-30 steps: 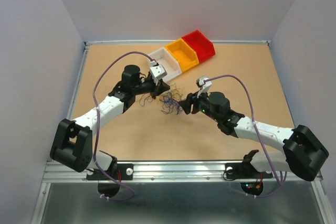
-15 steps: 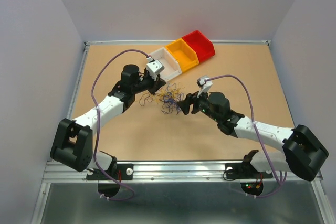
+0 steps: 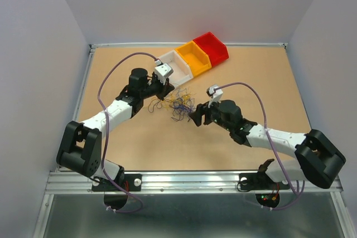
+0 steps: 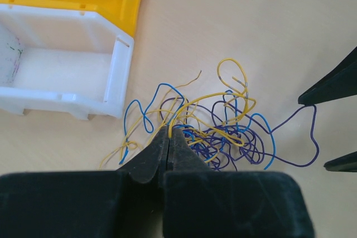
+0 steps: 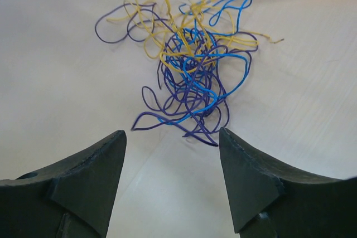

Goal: Untangle the cables

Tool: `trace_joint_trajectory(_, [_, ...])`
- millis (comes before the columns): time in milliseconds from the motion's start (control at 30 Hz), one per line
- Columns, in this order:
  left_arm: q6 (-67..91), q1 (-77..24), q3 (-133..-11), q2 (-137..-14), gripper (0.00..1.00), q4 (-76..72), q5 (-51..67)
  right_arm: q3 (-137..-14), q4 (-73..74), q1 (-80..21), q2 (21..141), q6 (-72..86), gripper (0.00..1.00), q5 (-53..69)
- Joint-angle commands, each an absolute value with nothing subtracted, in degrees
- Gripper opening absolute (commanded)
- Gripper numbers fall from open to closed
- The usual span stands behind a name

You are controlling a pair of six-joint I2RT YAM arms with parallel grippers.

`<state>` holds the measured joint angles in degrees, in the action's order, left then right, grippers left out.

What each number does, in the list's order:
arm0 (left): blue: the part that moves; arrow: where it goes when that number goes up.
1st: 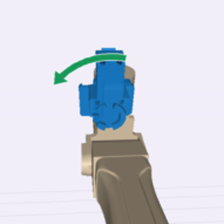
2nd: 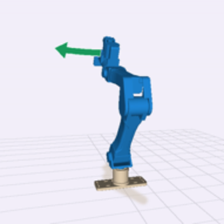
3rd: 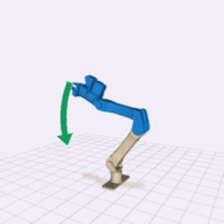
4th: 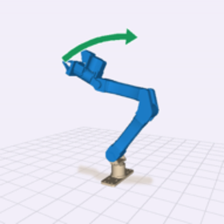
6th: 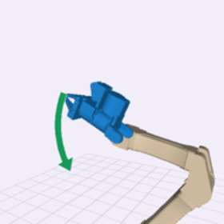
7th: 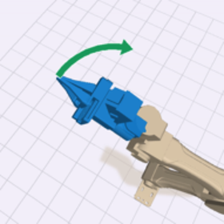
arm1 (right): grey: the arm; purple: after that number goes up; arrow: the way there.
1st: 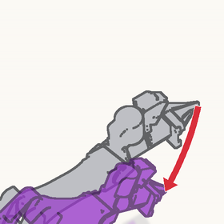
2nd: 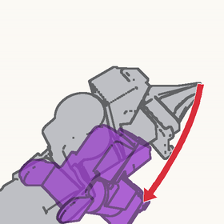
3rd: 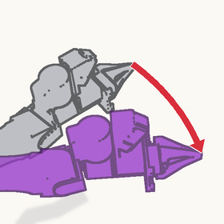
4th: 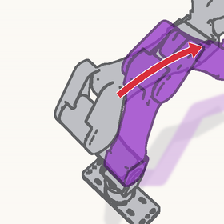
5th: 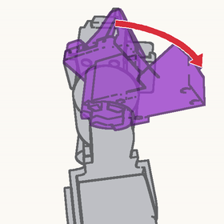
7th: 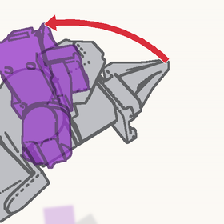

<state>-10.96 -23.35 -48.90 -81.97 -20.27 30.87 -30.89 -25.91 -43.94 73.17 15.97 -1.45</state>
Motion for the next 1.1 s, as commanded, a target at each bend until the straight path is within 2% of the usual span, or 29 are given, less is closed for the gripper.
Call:
trace_joint_trajectory(0, [-10.5, -22.7, -51.4, -81.1, 0.00, -22.6, 31.7, -33.4, -27.9, -43.9, 75.1, 13.3, 0.73, -1.2])
trace_joint_trajectory(233, [-10.2, -22.3, -51.5, -81.2, 0.00, -22.5, 32.9, -36.0, -28.7, -43.9, 79.6, 12.4, 0.72, -2.2])
trace_joint_trajectory(600, [-10.2, -21.8, -51.6, -81.4, 0.00, -22.3, 33.5, -37.8, -31.8, -44.0, 81.0, 10.1, 0.65, -3.8])
trace_joint_trajectory(667, [-10.0, -21.7, -51.6, -81.4, 0.00, -22.2, 33.8, -38.1, -32.0, -44.0, 81.0, 9.5, 0.51, -3.3])
trace_joint_trajectory(700, [-10.0, -21.7, -51.7, -81.4, 0.00, -22.1, 33.9, -38.5, -32.0, -43.9, 81.2, 9.1, 0.36, -2.6])
trace_joint_trajectory(767, [-10.1, -21.6, -51.7, -81.4, 0.00, -22.1, 33.9, -38.9, -32.0, -44.0, 81.7, 8.9, 0.14, -2.1])
trace_joint_trajectory(833, [-10.0, -21.5, -51.8, -81.6, 0.00, -22.1, 33.9, -39.1, -32.0, -43.9, 81.5, 9.0, 0.01, -2.5])
trace_joint_trajectory(1067, [-6.7, -17.4, -52.6, -83.6, 0.00, -23.0, 34.4, -38.9, -31.4, -44.0, 74.1, 10.3, 0.01, -4.8])
